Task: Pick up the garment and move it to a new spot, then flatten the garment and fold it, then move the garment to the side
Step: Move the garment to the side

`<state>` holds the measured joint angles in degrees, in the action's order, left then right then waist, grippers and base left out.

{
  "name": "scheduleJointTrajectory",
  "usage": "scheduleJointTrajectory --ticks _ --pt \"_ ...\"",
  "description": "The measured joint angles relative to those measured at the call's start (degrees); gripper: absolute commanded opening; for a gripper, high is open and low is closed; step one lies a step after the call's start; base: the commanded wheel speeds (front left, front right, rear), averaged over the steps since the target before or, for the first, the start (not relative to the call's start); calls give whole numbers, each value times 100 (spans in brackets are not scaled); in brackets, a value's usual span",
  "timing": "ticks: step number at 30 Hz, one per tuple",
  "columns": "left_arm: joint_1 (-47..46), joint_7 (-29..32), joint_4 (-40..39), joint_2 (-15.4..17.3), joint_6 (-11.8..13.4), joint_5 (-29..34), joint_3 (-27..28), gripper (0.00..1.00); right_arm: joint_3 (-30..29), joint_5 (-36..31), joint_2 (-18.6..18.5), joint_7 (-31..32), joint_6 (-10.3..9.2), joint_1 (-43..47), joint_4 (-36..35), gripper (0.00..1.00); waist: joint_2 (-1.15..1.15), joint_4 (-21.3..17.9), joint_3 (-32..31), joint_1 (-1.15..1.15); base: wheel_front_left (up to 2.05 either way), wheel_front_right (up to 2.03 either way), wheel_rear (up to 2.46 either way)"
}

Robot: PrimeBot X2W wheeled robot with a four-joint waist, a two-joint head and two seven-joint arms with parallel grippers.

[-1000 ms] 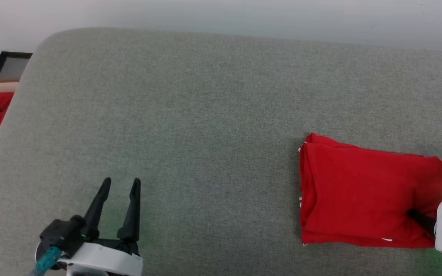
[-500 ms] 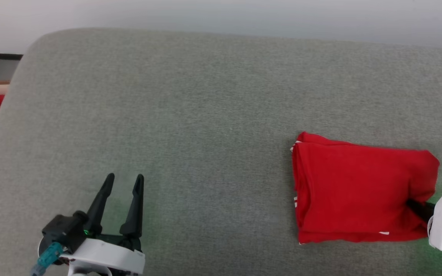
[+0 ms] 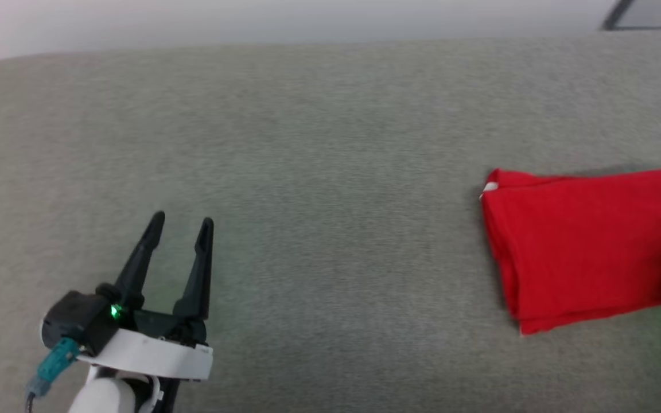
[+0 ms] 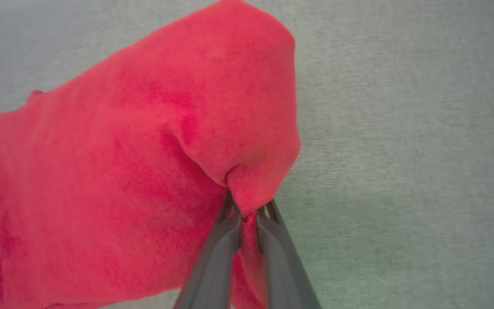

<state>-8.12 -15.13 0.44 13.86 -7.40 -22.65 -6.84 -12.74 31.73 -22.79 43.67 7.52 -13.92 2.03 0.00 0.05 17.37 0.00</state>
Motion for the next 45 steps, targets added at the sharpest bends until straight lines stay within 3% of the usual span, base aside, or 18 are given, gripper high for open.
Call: scheduleJointTrajectory --ticks 11,17,32,45 --pt "-351 0 -213 358 0 148 -154 100 -297 -92 -144 -673 0 -595 827 0 0 -864 277 0 0 0 0" --pt "-541 0 -327 534 0 201 -93 100 -499 -327 -300 -1272 -1 -1062 1417 0 0 -1130 517 0 0 0 0" --pt "-670 0 -717 922 0 248 98 100 -182 -1976 -623 -2557 0 -2533 3094 0 0 -1338 933 0 0 0 0" --pt "-661 0 -861 987 0 277 140 100 -64 -2520 -517 -3183 0 -2976 4391 0 0 -1314 943 0 0 0 0"
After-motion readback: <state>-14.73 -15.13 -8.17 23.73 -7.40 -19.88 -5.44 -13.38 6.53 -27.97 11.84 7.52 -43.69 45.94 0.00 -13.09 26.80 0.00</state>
